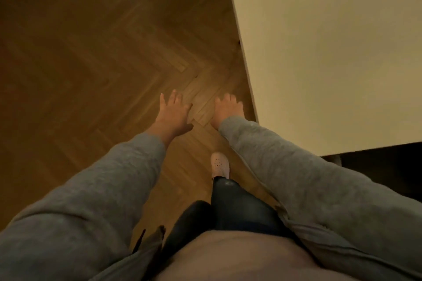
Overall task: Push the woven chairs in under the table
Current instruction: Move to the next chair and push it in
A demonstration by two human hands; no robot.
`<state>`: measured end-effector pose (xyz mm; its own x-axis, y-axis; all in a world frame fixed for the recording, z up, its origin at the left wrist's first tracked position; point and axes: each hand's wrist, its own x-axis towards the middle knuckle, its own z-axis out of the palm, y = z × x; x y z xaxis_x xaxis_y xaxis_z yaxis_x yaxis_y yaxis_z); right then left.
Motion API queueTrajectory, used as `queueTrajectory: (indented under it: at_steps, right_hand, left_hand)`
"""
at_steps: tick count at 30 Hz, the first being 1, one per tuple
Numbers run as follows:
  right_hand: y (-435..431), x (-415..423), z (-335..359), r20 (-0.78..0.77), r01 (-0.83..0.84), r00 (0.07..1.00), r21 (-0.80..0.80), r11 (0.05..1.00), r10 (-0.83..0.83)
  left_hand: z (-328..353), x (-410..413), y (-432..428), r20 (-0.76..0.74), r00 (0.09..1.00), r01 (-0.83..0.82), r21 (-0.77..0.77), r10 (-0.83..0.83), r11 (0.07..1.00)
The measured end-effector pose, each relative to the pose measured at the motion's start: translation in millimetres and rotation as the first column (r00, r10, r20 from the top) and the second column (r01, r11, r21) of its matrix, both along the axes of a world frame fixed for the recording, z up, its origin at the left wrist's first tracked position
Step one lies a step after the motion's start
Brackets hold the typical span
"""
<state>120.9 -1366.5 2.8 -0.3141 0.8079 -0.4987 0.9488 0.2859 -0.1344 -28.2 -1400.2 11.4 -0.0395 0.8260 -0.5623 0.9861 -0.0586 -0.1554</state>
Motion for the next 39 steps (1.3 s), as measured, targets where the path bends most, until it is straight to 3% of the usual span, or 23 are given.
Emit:
queueTrajectory:
  at_steps: [4,9,14,18,24,39]
  right_hand:
    - [62.2,-16.9,1.0,-0.051,0.102,0.993,0.000,0.995,-0.102]
    - [151.0,-41.4,7.2,-0.245,0.181,0.954,0.016,0.983,-0.171]
    - [252.2,-77.8,9.9,-0.402,0.304,0.888,0.145,0.941,-0.225]
    - [325.5,-101.5,9.3,-0.418,0.480,0.836,0.240,0.844,-0.356]
    - [419.3,-117.9,5.3,-0.356,0.644,0.755,0.242,0.726,-0.551]
    - [654.7,-8.4,-10.5,-0.332,0.929,0.369,0.097,0.358,-0.868]
  left_hand:
    - [5.2,-28.4,79.4,-0.010,0.998,0.066,-0.001,-0.066,0.998]
    - [3.1,-58.0,190.4,0.029,0.994,0.105,0.007,-0.106,0.994]
    - [-3.0,-84.5,316.3,0.037,0.974,0.222,0.071,-0.225,0.973]
    - [-0.4,-109.1,414.2,-0.007,0.906,0.423,0.095,-0.424,0.901]
    - [5.0,-126.6,550.1,-0.104,0.777,0.629,0.099,-0.621,0.771]
    - [8.5,5.5,836.2,-0.071,0.451,0.879,0.210,-0.889,0.429]
